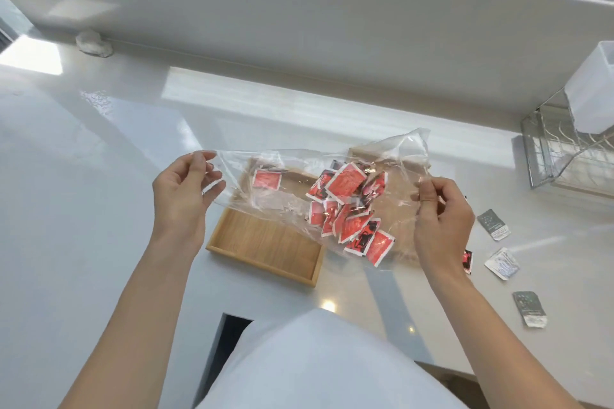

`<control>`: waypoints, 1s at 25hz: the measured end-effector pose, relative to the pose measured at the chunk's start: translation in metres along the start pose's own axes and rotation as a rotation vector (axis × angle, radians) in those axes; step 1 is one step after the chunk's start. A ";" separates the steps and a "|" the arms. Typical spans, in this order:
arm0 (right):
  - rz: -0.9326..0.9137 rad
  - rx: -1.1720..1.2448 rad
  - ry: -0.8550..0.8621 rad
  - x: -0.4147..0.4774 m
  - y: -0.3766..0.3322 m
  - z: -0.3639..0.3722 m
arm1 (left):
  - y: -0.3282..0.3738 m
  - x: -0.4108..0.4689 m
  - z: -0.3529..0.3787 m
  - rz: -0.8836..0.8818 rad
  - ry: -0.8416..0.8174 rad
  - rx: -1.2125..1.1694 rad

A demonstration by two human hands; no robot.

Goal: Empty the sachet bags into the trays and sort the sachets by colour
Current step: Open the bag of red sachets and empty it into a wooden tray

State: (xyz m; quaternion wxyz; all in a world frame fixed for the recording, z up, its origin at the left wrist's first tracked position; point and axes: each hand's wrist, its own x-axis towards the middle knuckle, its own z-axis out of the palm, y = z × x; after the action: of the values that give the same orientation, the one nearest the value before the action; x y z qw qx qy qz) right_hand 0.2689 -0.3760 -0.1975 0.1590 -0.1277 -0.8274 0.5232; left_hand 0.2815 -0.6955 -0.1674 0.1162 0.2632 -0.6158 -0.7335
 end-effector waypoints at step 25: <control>0.015 0.124 0.110 0.003 -0.023 0.011 | -0.004 0.009 -0.003 0.001 0.042 -0.058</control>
State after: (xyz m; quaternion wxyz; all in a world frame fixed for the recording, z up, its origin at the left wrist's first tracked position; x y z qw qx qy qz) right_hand 0.2609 -0.3931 -0.1806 0.2079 -0.1526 -0.7824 0.5669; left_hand 0.2761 -0.7018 -0.1743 0.1370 0.2749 -0.5917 -0.7453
